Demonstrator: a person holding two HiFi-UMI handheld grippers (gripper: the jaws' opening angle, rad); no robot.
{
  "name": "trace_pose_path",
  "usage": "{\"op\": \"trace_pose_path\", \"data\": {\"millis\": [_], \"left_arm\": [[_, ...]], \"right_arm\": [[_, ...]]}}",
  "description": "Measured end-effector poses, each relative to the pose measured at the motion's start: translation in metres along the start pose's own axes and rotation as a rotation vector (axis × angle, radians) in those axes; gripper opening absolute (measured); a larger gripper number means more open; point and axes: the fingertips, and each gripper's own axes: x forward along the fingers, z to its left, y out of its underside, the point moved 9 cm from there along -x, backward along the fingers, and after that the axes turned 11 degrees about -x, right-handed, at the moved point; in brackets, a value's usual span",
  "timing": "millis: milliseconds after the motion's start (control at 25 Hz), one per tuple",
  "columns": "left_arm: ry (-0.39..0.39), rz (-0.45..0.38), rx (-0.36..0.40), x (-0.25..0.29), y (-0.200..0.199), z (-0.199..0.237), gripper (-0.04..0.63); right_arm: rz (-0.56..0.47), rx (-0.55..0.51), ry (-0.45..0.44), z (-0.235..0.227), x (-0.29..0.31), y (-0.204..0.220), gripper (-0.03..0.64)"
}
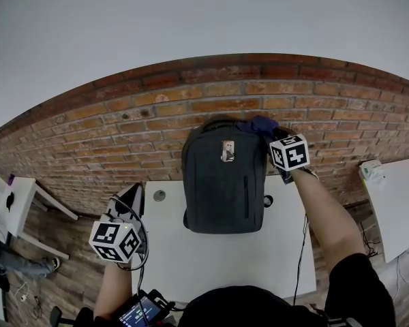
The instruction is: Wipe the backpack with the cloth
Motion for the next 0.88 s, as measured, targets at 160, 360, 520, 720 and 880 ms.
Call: {"op": "trace_pose_path", "data": {"millis": [160, 360, 520, 720, 880], "left_arm": [[-0.004, -0.003, -0.006, 0.0, -0.003, 0.002, -0.003], [-0.006, 0.003, 0.013, -0.002, 0.0, 0.001, -0.003], [-0.009, 0.015, 0.032, -0.004, 0.001, 0.0, -0.003], [-0.017, 0.008, 0.027, -0.007, 0.001, 0.003, -0.003], [-0.016, 0.01, 0.02, -0.005, 0.003, 0.003, -0.003]], "right_arm": [[0.025, 0.041, -0.029, 0.002, -0.001, 0.017, 0.084], [0.068, 0.069, -0.03, 0.006, -0.005, 0.045, 0.084], [0.098, 0.075, -0.031, 0.013, -0.012, 0.067, 0.084], [0.149, 0.108, -0.045, 0.034, -0.024, 0.11, 0.085], [0.197, 0.144, -0.077, 0.057, -0.033, 0.148, 0.084]]}}
